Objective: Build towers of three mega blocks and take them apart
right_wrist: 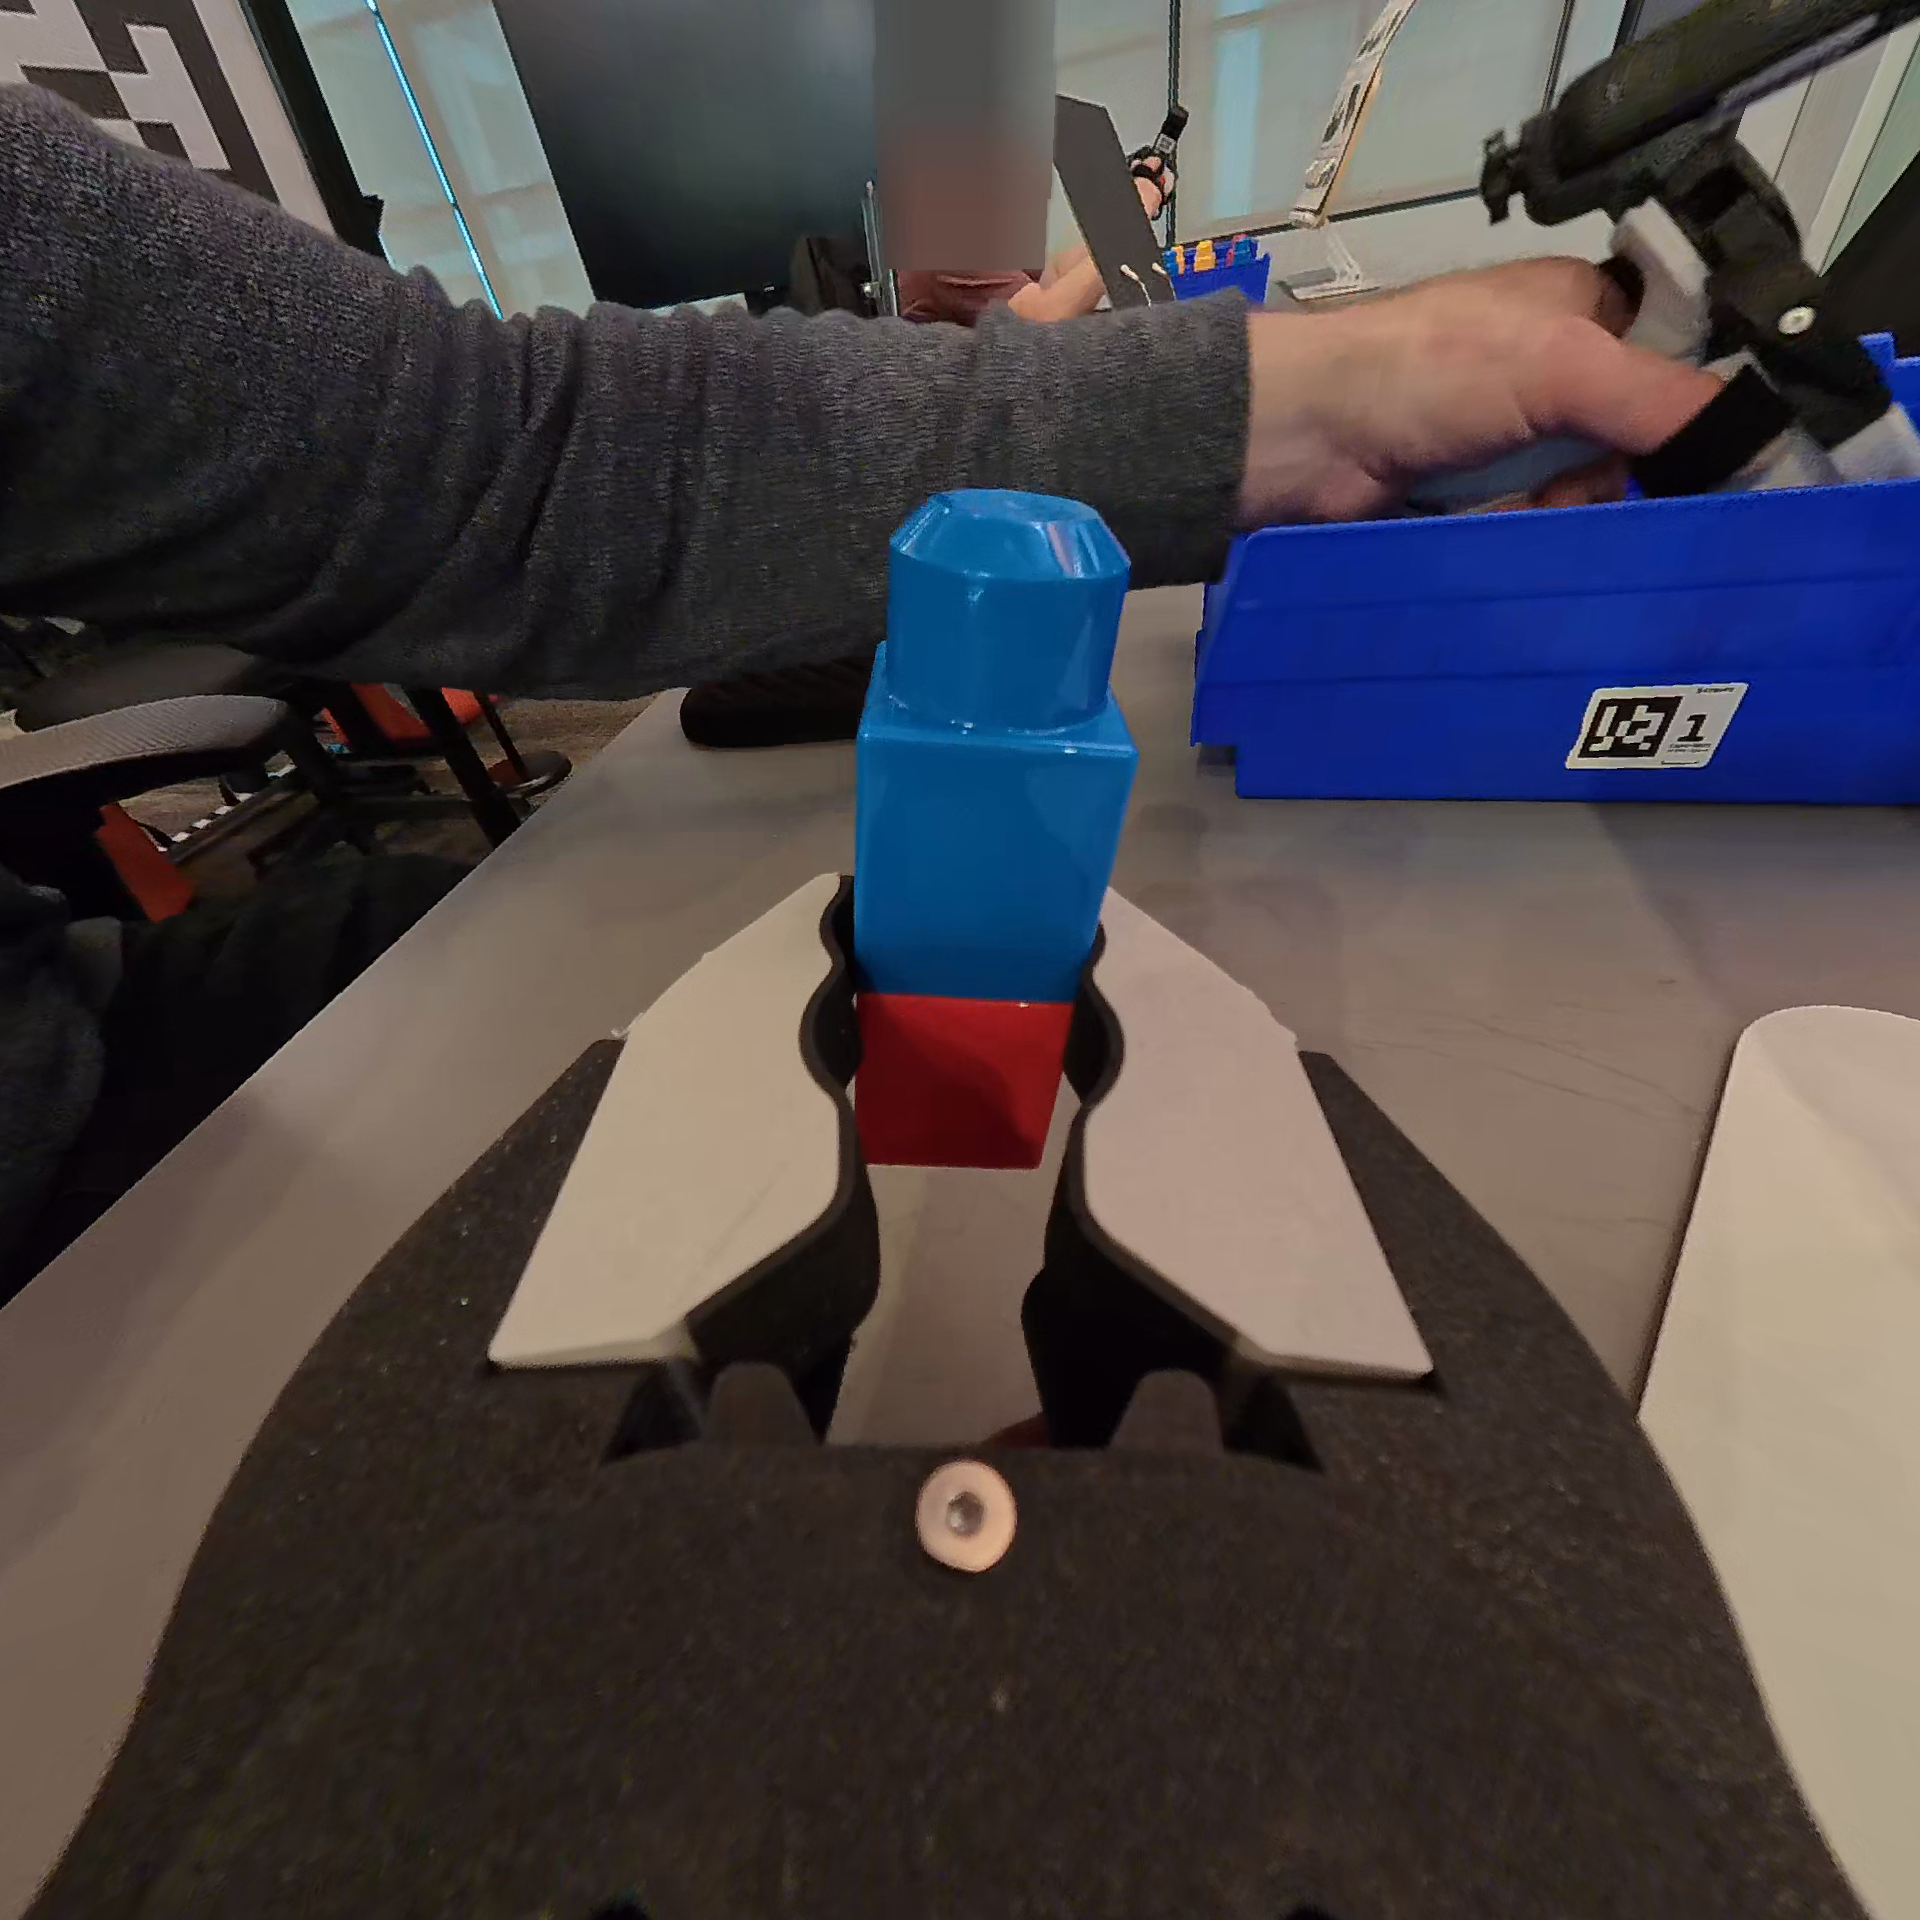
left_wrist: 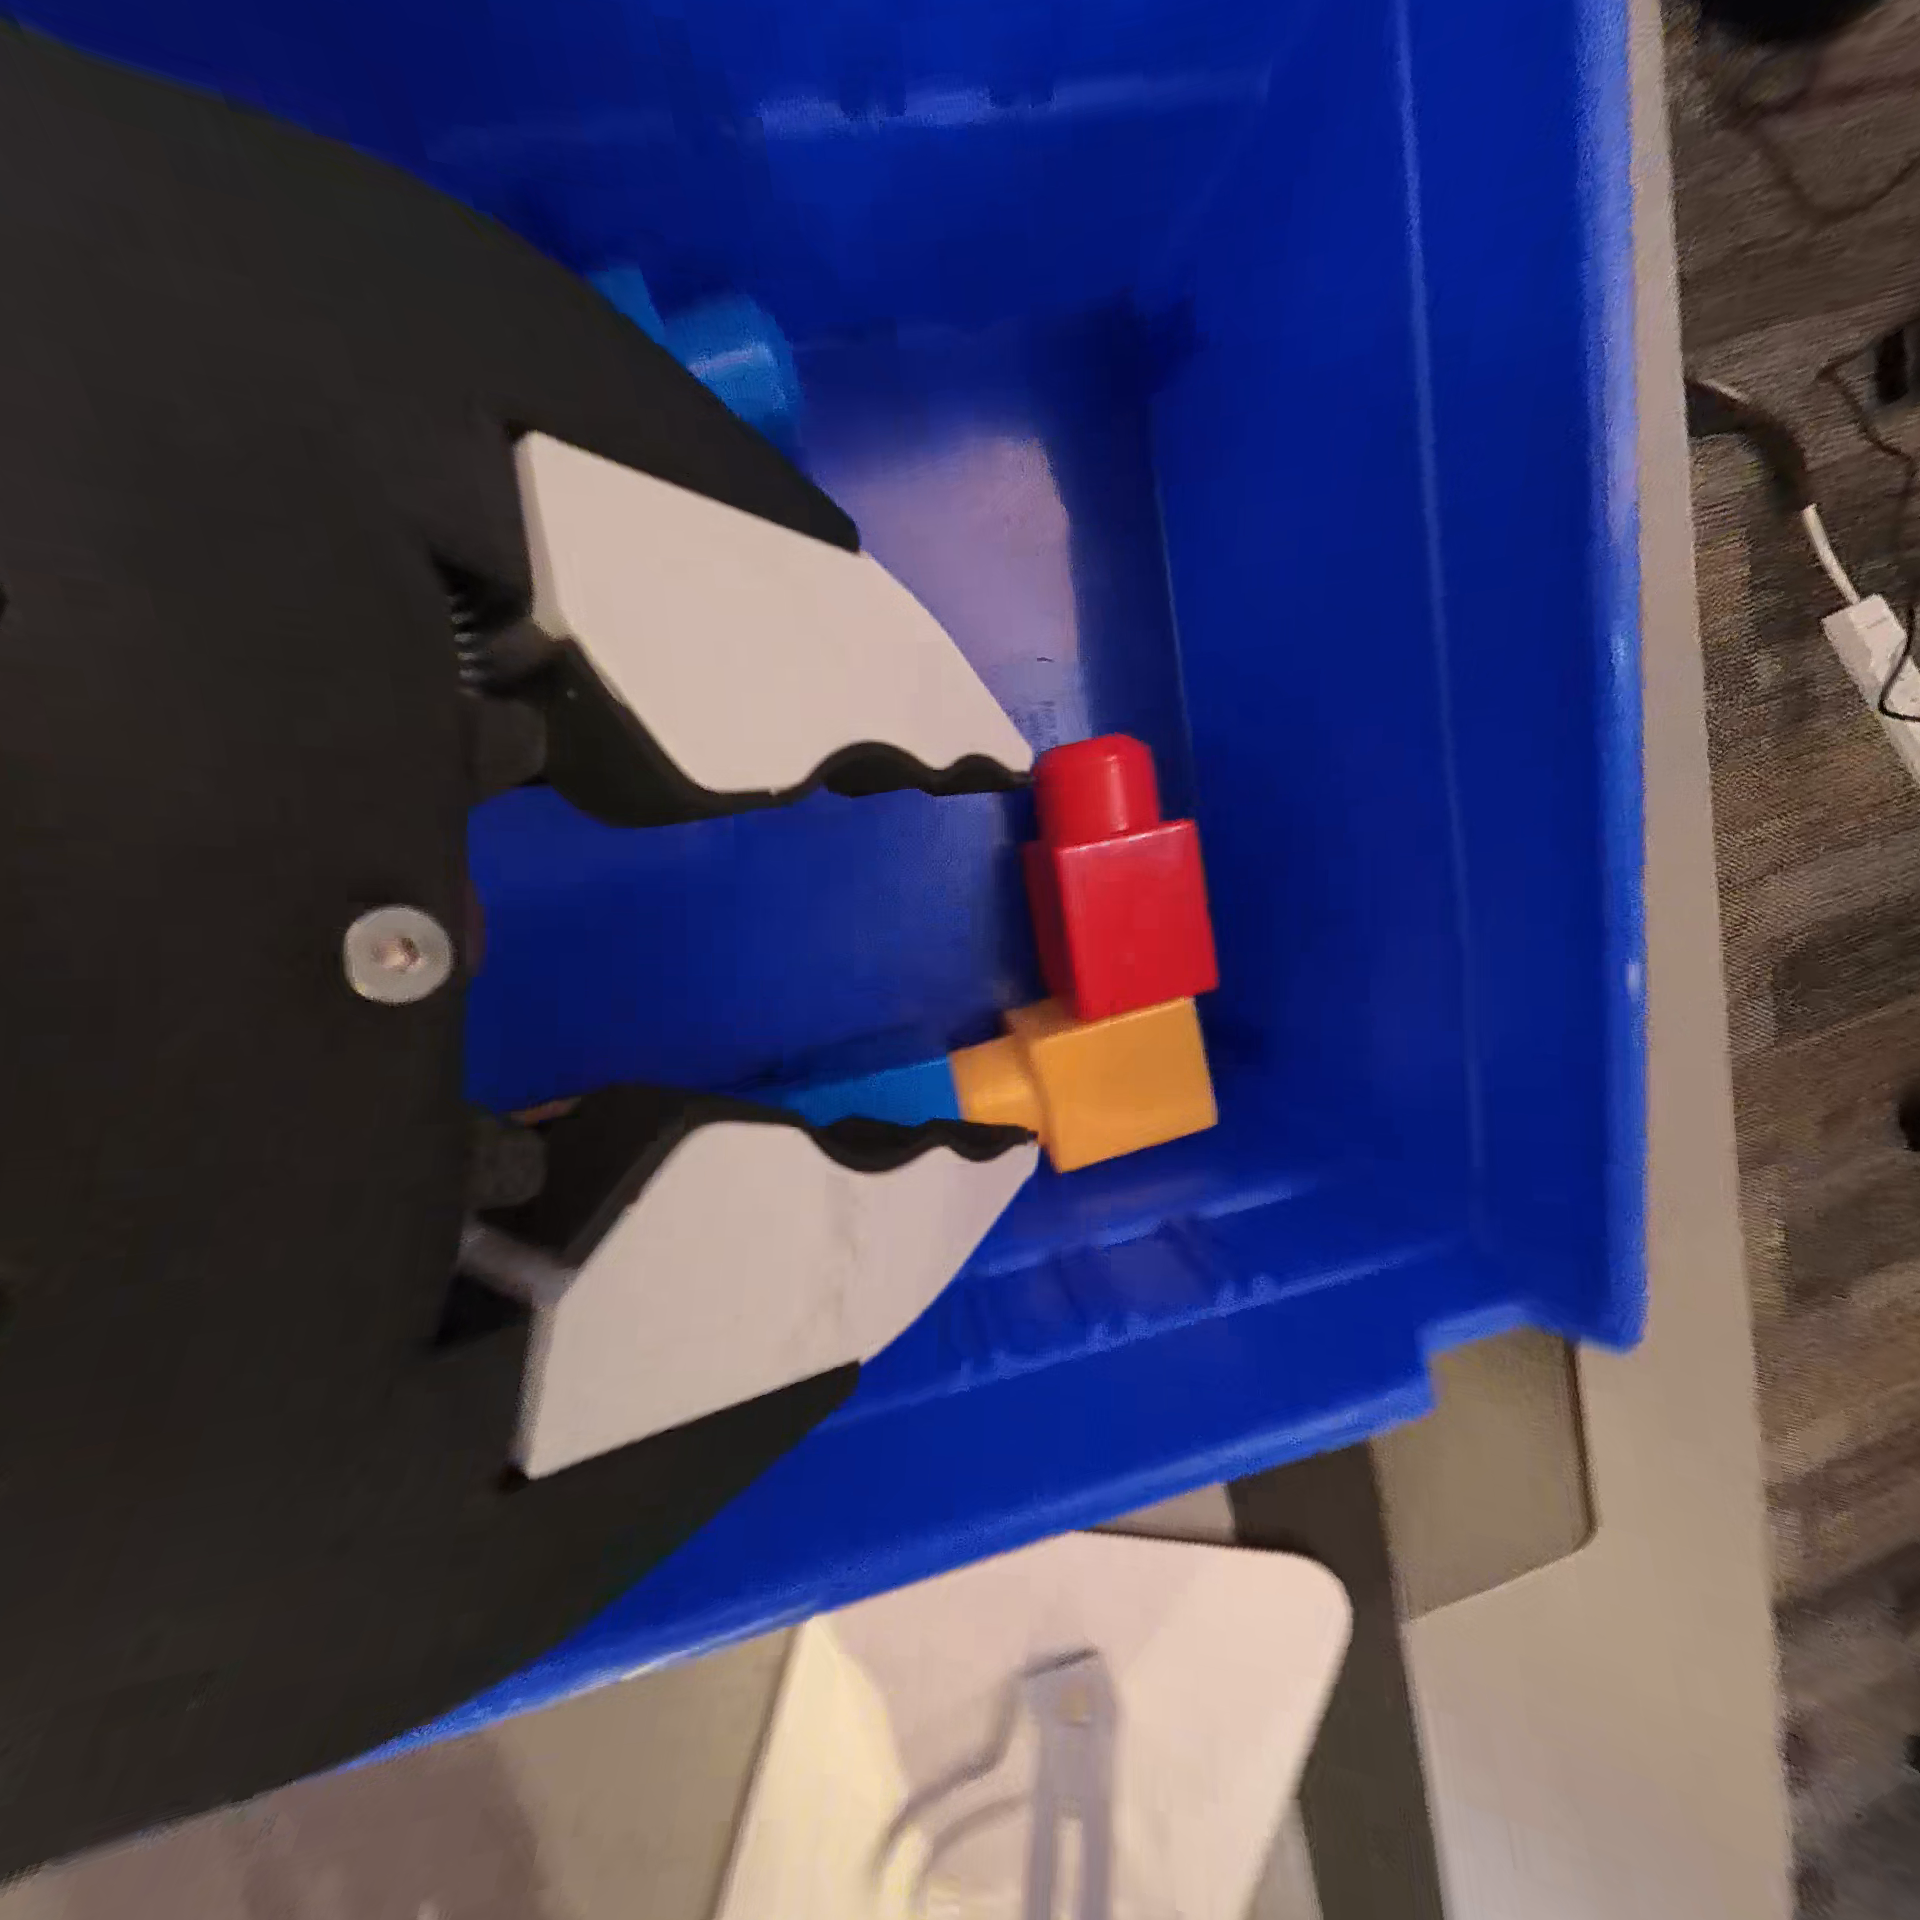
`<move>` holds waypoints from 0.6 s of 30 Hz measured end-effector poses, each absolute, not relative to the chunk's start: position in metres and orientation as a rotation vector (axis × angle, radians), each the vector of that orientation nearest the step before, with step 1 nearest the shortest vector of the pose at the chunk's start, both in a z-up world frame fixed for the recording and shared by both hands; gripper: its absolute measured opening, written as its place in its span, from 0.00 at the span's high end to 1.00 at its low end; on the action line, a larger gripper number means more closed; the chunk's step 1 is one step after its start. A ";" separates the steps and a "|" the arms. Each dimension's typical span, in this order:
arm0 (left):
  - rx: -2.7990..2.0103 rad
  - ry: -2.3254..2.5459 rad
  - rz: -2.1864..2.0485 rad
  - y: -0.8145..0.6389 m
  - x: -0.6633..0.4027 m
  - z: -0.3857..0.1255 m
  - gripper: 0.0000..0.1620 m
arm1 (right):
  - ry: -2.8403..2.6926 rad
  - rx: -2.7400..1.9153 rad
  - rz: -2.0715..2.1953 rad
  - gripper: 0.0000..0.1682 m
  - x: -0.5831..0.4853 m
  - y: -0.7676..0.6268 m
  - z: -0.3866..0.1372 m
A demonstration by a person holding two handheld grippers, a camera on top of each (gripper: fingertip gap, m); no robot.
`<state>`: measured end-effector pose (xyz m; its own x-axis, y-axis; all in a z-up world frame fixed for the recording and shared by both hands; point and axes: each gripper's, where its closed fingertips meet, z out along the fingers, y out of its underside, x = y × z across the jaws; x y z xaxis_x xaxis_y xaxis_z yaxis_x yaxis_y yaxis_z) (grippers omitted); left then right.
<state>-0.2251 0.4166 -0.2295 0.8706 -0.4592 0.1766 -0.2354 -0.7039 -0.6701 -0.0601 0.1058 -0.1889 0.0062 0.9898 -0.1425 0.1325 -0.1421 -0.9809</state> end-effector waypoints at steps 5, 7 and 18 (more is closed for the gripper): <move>-2.431 0.383 -0.413 0.447 -0.234 -0.249 0.61 | -1.230 -1.414 1.261 0.79 -0.059 0.107 -0.188; -2.473 0.393 -0.362 0.450 -0.239 -0.259 0.57 | -1.229 -1.414 1.263 0.79 -0.059 0.107 -0.188; -2.480 0.503 -0.476 0.442 -0.219 -0.260 0.63 | -1.230 -1.416 1.264 0.79 -0.059 0.107 -0.188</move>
<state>-0.2188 0.4423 -0.2596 0.8668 -0.4458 0.2235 -0.2474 -0.7735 -0.5835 -0.0595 0.1067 -0.1883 0.0048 0.9881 -0.1538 0.1266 -0.1531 -0.9801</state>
